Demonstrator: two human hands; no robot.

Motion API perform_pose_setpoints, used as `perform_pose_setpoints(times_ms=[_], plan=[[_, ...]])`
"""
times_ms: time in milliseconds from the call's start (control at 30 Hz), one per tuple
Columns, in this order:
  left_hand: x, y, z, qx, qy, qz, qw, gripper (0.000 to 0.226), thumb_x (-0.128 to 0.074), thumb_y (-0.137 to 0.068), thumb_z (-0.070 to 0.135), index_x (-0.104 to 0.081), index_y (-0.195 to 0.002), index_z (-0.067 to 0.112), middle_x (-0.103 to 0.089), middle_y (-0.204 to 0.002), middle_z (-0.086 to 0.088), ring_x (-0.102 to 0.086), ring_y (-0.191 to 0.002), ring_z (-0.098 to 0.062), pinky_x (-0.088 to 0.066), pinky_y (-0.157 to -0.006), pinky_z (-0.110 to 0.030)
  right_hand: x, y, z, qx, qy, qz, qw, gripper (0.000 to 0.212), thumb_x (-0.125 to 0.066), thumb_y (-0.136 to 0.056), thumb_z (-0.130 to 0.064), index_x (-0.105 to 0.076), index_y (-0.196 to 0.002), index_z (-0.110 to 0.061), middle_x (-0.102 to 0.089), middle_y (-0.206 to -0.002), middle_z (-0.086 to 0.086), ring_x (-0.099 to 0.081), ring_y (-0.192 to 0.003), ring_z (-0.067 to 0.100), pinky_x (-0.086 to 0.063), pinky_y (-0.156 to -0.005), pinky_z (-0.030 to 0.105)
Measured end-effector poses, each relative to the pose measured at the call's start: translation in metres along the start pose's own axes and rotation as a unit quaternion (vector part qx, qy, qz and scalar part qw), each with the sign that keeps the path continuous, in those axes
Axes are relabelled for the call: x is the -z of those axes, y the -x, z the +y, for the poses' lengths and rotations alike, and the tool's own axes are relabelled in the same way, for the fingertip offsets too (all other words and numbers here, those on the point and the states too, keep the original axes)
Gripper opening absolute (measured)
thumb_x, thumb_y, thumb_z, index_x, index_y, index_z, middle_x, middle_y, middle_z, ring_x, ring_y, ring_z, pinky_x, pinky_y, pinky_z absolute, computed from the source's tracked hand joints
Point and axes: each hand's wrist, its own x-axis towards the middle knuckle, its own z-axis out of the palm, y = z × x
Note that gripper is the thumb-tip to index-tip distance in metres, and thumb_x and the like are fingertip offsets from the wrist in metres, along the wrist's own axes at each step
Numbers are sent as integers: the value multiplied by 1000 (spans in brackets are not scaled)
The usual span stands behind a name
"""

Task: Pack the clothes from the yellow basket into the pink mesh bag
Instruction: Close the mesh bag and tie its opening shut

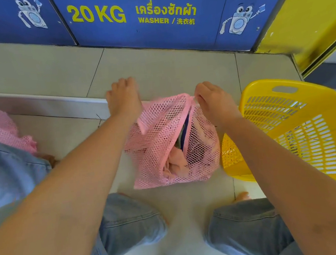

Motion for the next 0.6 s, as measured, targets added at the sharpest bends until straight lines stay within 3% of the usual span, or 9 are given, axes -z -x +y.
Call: perform_pose_setpoints(times_ms=[100,200,367,600], plan=[[-9,15,17,-173,36,-42,983,52,-60,-97,30,-44,-146,28,-43,-152,-10,-34,-143,-32,-22,-115,-49,2,1,-6,13,6,-1,1000,9,-45,-98,-10,-53,-95,-7,-57,-93,12,-54,-76,31,-34,-59,31],[-11,22,41,-265,17,-78,961,42,-53,-100,41,-51,-142,39,-35,-161,-1,-20,-152,-28,-6,-122,-53,2,6,-15,39,9,-3,999,7,-49,-97,-10,-55,-97,-6,-58,-95,13,-56,-81,34,-33,-60,30],[-7,29,54,-279,-6,-56,959,24,-52,-100,36,-69,-116,29,-56,-143,10,-18,-153,-23,5,-122,-52,1,13,-23,43,11,7,999,2,-53,-94,-6,-54,-93,-7,-57,-88,12,-56,-74,33,-34,-57,30],[0,23,44,-317,-73,-3,946,21,-53,-99,27,-71,-109,21,-68,-124,4,-30,-149,-28,5,-122,-58,-3,10,-30,24,48,-7,999,17,-60,-87,2,-52,-95,-11,-57,-90,7,-54,-74,24,-32,-56,28]])
